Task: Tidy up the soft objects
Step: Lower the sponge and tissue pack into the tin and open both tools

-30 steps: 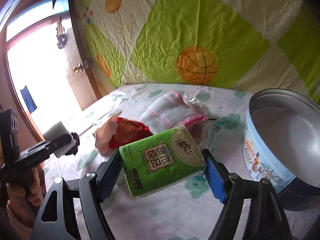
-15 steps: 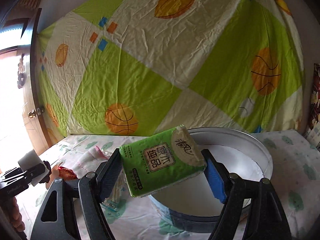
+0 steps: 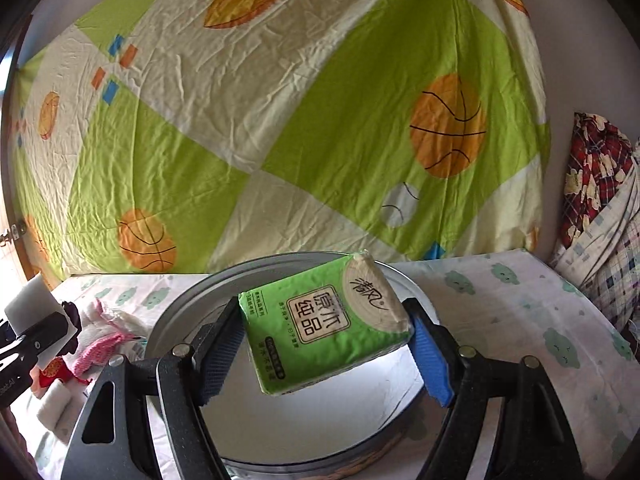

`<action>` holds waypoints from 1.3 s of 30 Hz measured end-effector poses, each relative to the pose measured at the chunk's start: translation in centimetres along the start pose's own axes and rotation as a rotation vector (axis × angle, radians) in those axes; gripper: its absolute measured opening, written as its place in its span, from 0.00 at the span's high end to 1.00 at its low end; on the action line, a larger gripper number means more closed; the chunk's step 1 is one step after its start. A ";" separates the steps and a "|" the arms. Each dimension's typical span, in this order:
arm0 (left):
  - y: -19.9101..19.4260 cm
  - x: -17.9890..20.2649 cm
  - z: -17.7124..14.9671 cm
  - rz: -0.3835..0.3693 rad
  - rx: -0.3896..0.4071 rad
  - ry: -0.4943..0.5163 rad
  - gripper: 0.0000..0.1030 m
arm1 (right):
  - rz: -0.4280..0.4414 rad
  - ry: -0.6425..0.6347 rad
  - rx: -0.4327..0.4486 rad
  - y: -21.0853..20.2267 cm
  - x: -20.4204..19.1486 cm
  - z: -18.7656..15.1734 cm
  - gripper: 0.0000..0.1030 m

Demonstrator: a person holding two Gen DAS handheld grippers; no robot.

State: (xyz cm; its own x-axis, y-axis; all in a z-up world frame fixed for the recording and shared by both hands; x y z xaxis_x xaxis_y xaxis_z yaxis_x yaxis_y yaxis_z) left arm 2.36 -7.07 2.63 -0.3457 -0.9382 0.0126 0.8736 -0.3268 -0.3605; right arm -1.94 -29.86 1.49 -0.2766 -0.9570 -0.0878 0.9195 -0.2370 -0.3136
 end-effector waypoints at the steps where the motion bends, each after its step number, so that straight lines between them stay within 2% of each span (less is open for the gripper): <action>1: 0.5 0.8 0.1 -0.006 -0.002 0.008 0.55 | -0.020 -0.001 -0.003 0.3 0.5 0.0 0.23; 6: 3.0 4.8 0.7 -0.047 -0.023 0.033 0.55 | -0.093 -0.010 -0.023 1.5 2.2 -0.2 0.23; 11: 5.6 7.7 0.6 -0.050 -0.047 0.058 0.55 | -0.131 0.001 -0.058 2.6 3.2 -0.7 0.23; 21: 7.7 9.7 -0.6 -0.030 -0.056 0.125 0.56 | -0.114 0.034 -0.123 3.9 3.3 -1.9 0.23; 22: 7.8 9.7 -0.7 -0.026 -0.057 0.129 0.60 | -0.117 0.023 -0.120 3.9 3.2 -1.9 0.23; 26: 8.3 10.2 -1.3 -0.052 -0.068 0.142 0.62 | -0.127 0.003 -0.121 4.0 2.8 -2.1 0.23; 28: 8.4 10.3 -1.4 -0.089 -0.076 0.133 0.62 | -0.128 -0.003 -0.118 4.0 2.7 -2.1 0.22; 30: 8.4 10.1 -1.3 -0.112 -0.079 0.115 0.53 | -0.118 -0.001 -0.118 4.1 2.6 -2.2 0.22; 32: 8.4 9.6 -1.3 -0.105 -0.073 0.090 0.17 | -0.122 -0.009 -0.122 4.2 2.4 -2.3 0.21; 34: 7.9 8.5 -1.1 -0.078 -0.052 0.045 0.00 | -0.127 -0.006 -0.119 4.1 2.5 -2.1 0.21; 36: 7.1 7.2 -0.6 -0.072 -0.029 0.013 0.00 | -0.104 0.045 -0.093 3.5 3.0 -1.6 0.20; 38: 6.4 5.7 0.1 -0.018 0.008 -0.010 0.00 | -0.082 0.106 -0.050 2.7 3.6 -1.0 0.09; 39: 6.1 4.9 0.4 0.017 0.024 -0.020 0.00 | -0.075 0.135 -0.019 2.2 3.9 -0.7 0.07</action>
State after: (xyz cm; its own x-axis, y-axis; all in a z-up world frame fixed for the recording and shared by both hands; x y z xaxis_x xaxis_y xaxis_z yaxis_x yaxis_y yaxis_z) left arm 6.12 -13.69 0.85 -0.3243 -0.9456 0.0259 0.8872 -0.3136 -0.3383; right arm -1.18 -34.02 -0.24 -0.3807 -0.9052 -0.1890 0.8897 -0.3029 -0.3416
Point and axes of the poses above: each gripper's, at about its wrist camera, not at the fingertips, and y roughly the way its jaws point, x to its right, z to its top, the point moved 5 cm from there along y, roughly the way its jaws point, and after that the axes turned 4 degrees about x, right-handed, at the moved point
